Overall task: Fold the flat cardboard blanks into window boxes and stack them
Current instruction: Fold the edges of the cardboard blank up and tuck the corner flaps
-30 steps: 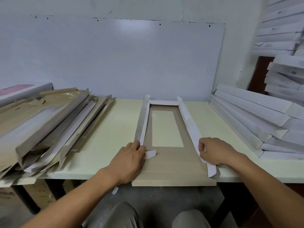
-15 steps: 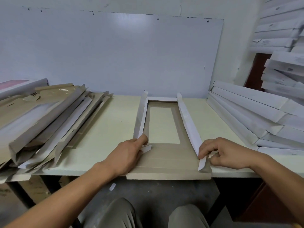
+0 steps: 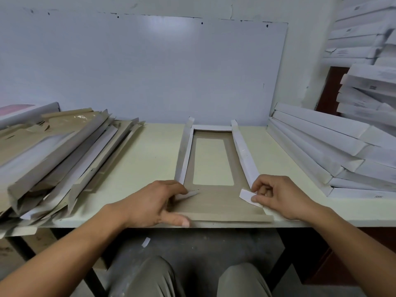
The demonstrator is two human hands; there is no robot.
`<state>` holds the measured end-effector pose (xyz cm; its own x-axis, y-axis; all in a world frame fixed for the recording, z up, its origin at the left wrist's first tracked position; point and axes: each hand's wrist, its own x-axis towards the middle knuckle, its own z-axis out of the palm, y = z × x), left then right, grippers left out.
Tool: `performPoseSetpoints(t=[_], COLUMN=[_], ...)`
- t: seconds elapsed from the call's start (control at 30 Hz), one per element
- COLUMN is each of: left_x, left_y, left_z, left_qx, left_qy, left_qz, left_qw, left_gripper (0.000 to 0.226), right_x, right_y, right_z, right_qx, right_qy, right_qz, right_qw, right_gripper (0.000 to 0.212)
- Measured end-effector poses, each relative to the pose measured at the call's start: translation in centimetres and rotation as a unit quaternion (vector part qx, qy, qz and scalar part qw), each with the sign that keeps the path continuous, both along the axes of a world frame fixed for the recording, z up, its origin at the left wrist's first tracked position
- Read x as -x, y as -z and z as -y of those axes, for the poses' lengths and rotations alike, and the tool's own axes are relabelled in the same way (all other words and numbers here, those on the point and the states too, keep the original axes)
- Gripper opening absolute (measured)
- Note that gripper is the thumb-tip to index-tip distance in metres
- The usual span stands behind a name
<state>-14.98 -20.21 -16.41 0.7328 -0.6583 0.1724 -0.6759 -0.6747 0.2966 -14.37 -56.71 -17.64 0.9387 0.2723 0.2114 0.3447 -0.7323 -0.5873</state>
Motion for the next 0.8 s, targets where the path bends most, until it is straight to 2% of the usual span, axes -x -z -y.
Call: performPoseSetpoints(t=[0.07,0.1,0.17,0.23,0.33,0.37,0.47,0.53,0.6,0.7,0.8], left_x=[0.0,0.0,0.3,0.6,0.8,0.7,0.3,-0.1,-0.4,-1.1,-1.8], left_y=[-0.1,0.1,0.5,0.5,-0.4,-0.5,-0.8,-1.2,-1.6,-2.0,-2.0], left_z=[-0.8,-0.9,-0.9,-0.6,-0.1,0.0,0.6,1.3,1.8,2.0,2.5], left_qx=[-0.043,-0.068,-0.097,-0.090,-0.060,-0.048,0.004,0.012,0.030,0.075,0.091], left_qy=[0.019,0.022,0.028,0.050,0.069,0.062,0.017,-0.008,-0.023,-0.070,-0.112], left_qz=[-0.015,0.003,0.073,0.133,0.149,0.140,0.097,0.069,0.016,-0.067,-0.092], left_qw=[0.999,0.997,0.992,0.986,0.985,0.987,0.995,0.998,0.999,0.992,0.985], left_gripper=[0.096,0.097,0.085,0.065,0.042,0.037,0.025,0.029,0.034,0.032,0.031], right_x=[0.2,0.3,0.6,1.1,2.1,2.4,3.0,2.7,2.1,0.9,-0.1], right_y=[0.1,0.2,-0.2,-0.9,-2.1,-2.5,-2.9,-2.6,-2.5,-2.2,-2.1], right_z=[-0.2,-0.2,-0.4,-0.3,-0.2,-0.2,0.2,0.2,0.1,-0.2,-0.8], right_qx=[0.020,0.032,0.050,0.055,0.083,0.086,0.086,0.109,0.105,0.073,0.052], right_qy=[0.014,0.014,0.002,-0.019,-0.059,-0.070,-0.086,-0.073,-0.052,-0.027,-0.011], right_qz=[0.023,0.031,0.030,0.020,-0.004,-0.021,-0.064,-0.036,-0.017,-0.044,-0.072], right_qw=[0.999,0.999,0.998,0.998,0.995,0.994,0.991,0.991,0.993,0.996,0.996], right_gripper=[0.022,0.022,0.019,0.015,0.053,0.054,0.035,0.021,0.026,0.042,0.043])
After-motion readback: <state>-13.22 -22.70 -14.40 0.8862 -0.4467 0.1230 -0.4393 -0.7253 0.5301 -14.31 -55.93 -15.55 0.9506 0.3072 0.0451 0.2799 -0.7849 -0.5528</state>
